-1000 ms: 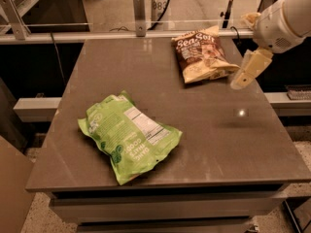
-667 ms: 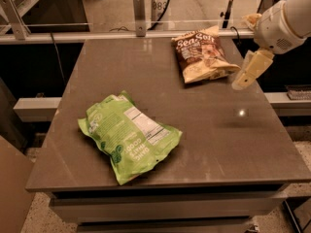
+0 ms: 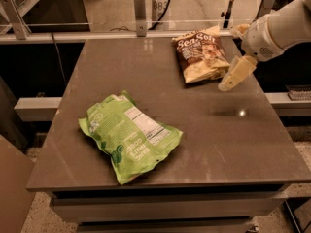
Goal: Pick brown chip bag
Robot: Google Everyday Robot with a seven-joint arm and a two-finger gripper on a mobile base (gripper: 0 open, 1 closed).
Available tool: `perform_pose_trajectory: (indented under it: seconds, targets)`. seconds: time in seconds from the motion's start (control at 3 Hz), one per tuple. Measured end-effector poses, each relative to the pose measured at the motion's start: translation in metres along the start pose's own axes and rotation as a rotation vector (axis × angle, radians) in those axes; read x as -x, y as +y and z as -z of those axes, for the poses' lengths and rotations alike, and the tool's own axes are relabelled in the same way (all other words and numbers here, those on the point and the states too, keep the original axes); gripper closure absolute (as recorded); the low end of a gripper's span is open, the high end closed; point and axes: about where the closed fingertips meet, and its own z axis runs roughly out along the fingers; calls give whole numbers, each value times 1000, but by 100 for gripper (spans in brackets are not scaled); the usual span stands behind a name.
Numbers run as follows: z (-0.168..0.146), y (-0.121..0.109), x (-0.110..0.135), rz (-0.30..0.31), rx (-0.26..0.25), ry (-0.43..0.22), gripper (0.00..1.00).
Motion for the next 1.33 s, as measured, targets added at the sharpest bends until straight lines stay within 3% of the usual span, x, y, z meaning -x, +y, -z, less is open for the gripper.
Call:
perform_pose_trajectory:
  seconds: [0.33, 1.0, 1.33]
  targets:
    - [-23, -14, -10, -38, -7, -16, 0]
    - [-75, -39, -23, -70, 37, -52, 0]
    - [-89, -46, -25, -79, 48, -65, 17]
